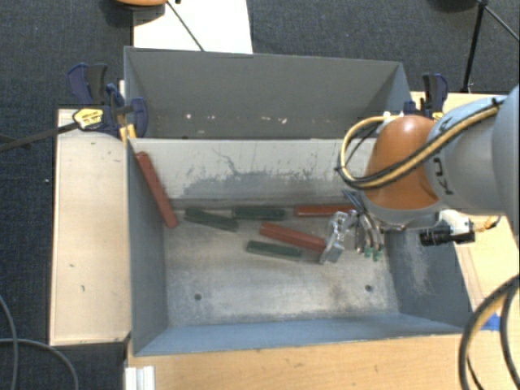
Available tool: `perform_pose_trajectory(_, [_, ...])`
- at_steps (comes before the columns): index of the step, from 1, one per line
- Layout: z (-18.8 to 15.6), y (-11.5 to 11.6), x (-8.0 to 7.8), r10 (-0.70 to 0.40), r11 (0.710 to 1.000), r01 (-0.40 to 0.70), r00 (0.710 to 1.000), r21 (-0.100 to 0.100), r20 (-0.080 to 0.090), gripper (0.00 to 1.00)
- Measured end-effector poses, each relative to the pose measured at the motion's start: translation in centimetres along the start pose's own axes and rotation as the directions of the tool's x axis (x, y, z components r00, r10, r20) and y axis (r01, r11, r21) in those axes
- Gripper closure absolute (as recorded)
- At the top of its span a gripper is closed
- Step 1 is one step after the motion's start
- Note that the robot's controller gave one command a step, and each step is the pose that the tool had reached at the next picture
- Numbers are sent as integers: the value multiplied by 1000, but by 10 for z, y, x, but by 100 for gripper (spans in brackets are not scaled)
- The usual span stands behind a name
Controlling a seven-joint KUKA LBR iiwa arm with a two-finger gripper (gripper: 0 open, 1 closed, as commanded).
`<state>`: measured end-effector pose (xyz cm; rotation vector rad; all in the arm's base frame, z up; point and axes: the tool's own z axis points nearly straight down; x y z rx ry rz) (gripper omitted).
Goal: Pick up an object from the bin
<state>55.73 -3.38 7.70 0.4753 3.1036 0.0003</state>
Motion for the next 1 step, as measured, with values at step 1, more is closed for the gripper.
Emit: perform_pose_trajectory(1, [-136,27,-11,9,1000,-9,1000,0,1,100])
